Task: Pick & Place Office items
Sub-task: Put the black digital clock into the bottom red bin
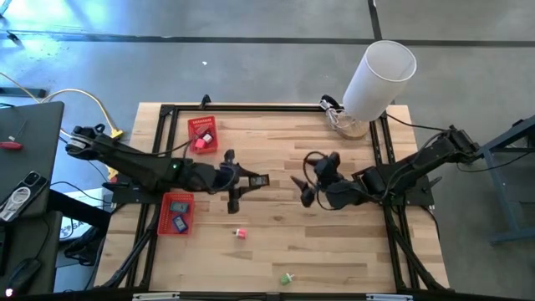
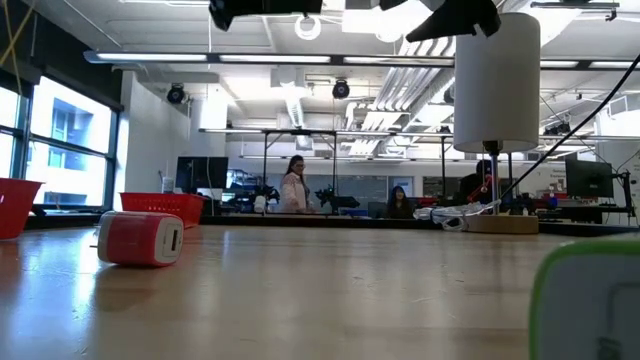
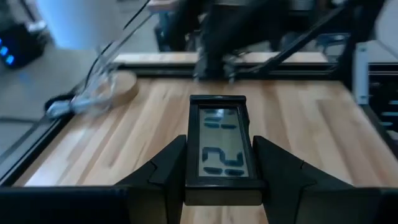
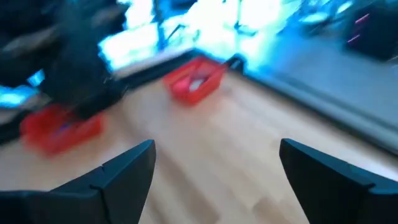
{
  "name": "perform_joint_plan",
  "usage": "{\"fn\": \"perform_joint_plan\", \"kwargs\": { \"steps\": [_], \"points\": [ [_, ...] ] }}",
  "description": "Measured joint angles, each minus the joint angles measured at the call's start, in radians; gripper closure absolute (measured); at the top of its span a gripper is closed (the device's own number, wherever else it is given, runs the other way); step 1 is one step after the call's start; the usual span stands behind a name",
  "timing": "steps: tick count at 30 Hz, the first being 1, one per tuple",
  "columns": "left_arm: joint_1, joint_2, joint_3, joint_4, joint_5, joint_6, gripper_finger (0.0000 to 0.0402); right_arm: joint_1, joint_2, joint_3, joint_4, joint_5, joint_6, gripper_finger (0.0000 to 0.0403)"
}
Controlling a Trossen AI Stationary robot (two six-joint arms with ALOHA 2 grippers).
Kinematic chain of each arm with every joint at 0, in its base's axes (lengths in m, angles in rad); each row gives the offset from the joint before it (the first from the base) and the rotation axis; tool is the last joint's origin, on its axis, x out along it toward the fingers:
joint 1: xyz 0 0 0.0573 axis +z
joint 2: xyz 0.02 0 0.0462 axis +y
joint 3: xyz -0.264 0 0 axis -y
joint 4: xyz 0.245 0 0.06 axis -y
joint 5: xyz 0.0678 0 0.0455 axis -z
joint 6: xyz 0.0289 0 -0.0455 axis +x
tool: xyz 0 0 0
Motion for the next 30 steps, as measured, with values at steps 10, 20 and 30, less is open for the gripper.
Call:
{"fn": "perform_joint_plan", "kwargs": {
  "steps": [10,20,30],
  "points": [
    [-0.069,0.051,0.000,0.073,-0.002,0.015,0.0258,-0.020,0.015,0.000,0.250,-0.452,-0.338,0.0072],
    [-0.130,0.052,0.000,0.141,-0.003,-0.049,0.0258,-0.001,0.178,-0.001,0.458,-0.411,-0.740,0.0072],
    [-0.145,0.126,0.002,0.136,-0.008,-0.074,0.0258,0.015,0.225,-0.001,0.613,-0.473,-0.837,0.0084]
  ]
}}
